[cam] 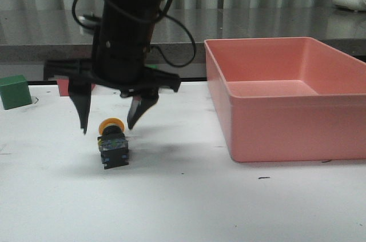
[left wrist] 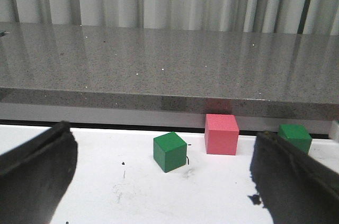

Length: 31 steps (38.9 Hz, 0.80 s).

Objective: Place and stand button with both arms
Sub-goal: 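Lower the button onto the table and open the right gripper, then raise the right gripper away from the button and withdraw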

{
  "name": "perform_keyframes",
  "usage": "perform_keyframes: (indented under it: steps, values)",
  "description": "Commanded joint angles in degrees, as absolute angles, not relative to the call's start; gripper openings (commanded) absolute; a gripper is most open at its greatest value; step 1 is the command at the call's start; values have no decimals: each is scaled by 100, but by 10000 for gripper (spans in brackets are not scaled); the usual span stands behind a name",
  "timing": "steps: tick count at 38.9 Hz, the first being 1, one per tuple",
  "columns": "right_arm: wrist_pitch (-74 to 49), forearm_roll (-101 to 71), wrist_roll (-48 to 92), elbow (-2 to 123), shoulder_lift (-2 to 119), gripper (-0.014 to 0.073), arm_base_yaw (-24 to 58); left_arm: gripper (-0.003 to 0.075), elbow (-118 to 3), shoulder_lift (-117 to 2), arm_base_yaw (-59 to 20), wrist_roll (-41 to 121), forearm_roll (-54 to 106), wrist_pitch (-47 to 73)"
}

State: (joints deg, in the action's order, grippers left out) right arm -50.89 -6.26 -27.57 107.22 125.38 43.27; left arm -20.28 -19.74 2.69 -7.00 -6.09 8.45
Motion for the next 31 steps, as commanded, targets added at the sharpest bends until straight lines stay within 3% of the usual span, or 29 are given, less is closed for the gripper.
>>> perform_keyframes:
  steps: [1, 5, 11, 18, 31]
  values:
    - [-5014, -634, -2508, 10902, 11773, 321, 4309, 641, -2233, -2061, 269, -735, -572, 356]
    - [-4995, -592, -2487, 10902, 11541, 120, 4309, 641, -2233, -2061, 269, -735, -572, 356]
    - [-5060, -389, -2487, 10902, 11274, -74, 4307, 641, -2233, -2061, 269, -735, -572, 356]
    - [-5593, -319, -2480, 10902, 10904, -69, 4099, 641, -2233, -2061, 269, -735, -572, 356]
    - [-7541, 1202, -2455, 10897, 10001, -69, 2937, 641, -2233, -2061, 269, -735, -572, 356]
